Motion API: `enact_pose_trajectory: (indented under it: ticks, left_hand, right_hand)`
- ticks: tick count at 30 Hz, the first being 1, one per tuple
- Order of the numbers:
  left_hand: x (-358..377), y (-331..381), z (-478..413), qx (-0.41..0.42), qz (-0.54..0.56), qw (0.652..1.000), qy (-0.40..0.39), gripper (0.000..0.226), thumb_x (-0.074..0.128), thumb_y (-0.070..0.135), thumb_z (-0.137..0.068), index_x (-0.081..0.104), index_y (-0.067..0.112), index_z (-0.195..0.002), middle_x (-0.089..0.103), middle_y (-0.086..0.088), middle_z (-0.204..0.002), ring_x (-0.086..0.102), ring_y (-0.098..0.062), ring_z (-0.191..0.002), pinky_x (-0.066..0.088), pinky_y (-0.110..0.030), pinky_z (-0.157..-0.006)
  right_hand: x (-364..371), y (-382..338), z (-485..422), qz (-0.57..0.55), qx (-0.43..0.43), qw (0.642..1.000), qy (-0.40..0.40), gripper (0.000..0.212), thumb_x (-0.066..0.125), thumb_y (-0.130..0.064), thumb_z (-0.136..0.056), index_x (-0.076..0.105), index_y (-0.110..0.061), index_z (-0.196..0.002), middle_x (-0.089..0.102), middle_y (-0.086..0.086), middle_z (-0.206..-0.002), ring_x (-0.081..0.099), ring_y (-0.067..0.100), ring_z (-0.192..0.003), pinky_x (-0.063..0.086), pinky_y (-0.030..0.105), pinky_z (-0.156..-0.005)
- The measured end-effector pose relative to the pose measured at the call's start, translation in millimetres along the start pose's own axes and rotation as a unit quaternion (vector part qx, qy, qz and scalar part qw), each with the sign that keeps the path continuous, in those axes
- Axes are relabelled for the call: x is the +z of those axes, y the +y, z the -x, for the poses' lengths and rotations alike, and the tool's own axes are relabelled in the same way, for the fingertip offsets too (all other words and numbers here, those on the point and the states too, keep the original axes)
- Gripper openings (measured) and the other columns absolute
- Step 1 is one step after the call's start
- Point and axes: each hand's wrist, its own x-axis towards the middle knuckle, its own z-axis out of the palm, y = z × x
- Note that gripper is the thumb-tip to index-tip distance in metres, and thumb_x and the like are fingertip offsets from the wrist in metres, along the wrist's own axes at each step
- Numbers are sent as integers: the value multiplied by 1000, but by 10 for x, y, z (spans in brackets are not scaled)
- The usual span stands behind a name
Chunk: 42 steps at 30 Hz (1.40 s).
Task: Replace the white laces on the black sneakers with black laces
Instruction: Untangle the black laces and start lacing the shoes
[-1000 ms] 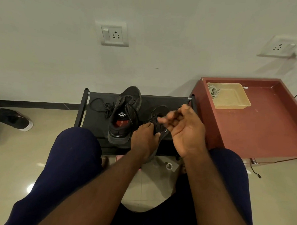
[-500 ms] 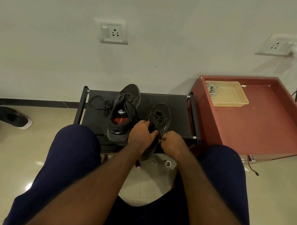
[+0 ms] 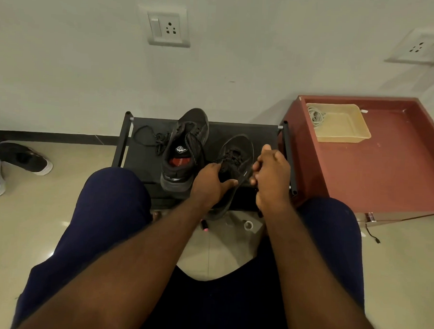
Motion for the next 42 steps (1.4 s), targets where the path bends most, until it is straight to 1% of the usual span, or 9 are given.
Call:
enact_pose_trajectory:
  ticks: [4, 8, 12, 15, 20, 26, 31, 36, 42]
  left_hand:
    - [6, 10, -3, -2, -7, 1000, -3, 51, 76, 44, -80, 64, 16, -121, 63, -5, -119, 59, -22, -109, 49, -37, -94]
    - [-9, -2, -2, 10, -13, 1000, -8, 42, 73, 34, -84, 65, 10, -118, 64, -10, -118, 60, -26, -108, 47, -35, -91]
    - [2, -28, 18, 10, -7, 1000, -4, 40, 71, 33, -85, 65, 9, -116, 64, -10, -115, 61, -25, -103, 49, -38, -87]
    - [60, -53, 56, 5, -9, 1000, 10, 39, 70, 34, -86, 64, 8, -113, 63, -9, -114, 61, -24, -100, 48, -36, -81]
    - [110, -89, 150, -4, 12, 1000, 27, 35, 72, 31, -85, 64, 11, -111, 60, -3, -115, 59, -18, -99, 45, -28, -81]
    - [76, -35, 153, -30, -38, 997, 54, 36, 66, 46, -86, 64, 20, -112, 61, 1, -113, 60, -17, -96, 42, -31, -68]
    - [7, -6, 96, -54, -29, 996, 64, 46, 62, 49, -91, 64, 13, -119, 63, -6, -118, 60, -24, -106, 45, -33, -82]
    - [-3, -87, 113, -10, -19, 997, 78, 34, 55, 35, -98, 66, 9, -117, 66, -9, -114, 61, -24, -103, 45, -32, -85]
    - [61, -206, 243, 29, 31, 993, 114, 26, 50, 19, -102, 68, 3, -111, 69, -13, -104, 64, -24, -94, 46, -28, -80]
  right_hand:
    - [-59, 332, -177, 305, -38, 951, -37, 38, 56, -36, -98, 58, -10, -71, 65, 10, -73, 64, 26, -67, 56, 50, -68]
    - [62, 355, -87, 438, -24, 887, -144, 36, 52, -34, -102, 51, -15, -71, 59, 6, -76, 61, 28, -79, 49, 41, -69]
    - [131, 304, -63, 325, -55, 931, -158, 41, 48, -37, -103, 57, -4, -82, 63, 16, -80, 61, 34, -77, 52, 53, -75]
    - [141, 318, -32, 280, -61, 943, -170, 40, 47, -41, -101, 53, -11, -74, 58, 10, -73, 55, 28, -68, 52, 57, -72]
    - [175, 313, 49, 200, -82, 961, -174, 38, 48, -35, -103, 54, -9, -76, 54, 2, -67, 49, 12, -61, 45, 40, -61]
    - [156, 291, 57, 115, -86, 977, -155, 35, 46, -25, -106, 52, -9, -76, 67, 15, -76, 51, 15, -55, 46, 33, -57]
    - [45, 279, -58, 166, -6, 979, -115, 39, 45, -27, -106, 61, 2, -86, 66, 18, -75, 56, 18, -50, 54, 35, -57]
    - [-65, 398, -221, 139, 123, 980, -74, 34, 47, -24, -104, 63, -3, -84, 62, 12, -79, 59, 20, -55, 53, 33, -56]
    - [-32, 486, -190, 257, 49, 961, -88, 30, 52, -24, -100, 70, -12, -80, 71, 10, -87, 65, 27, -86, 52, 44, -83]
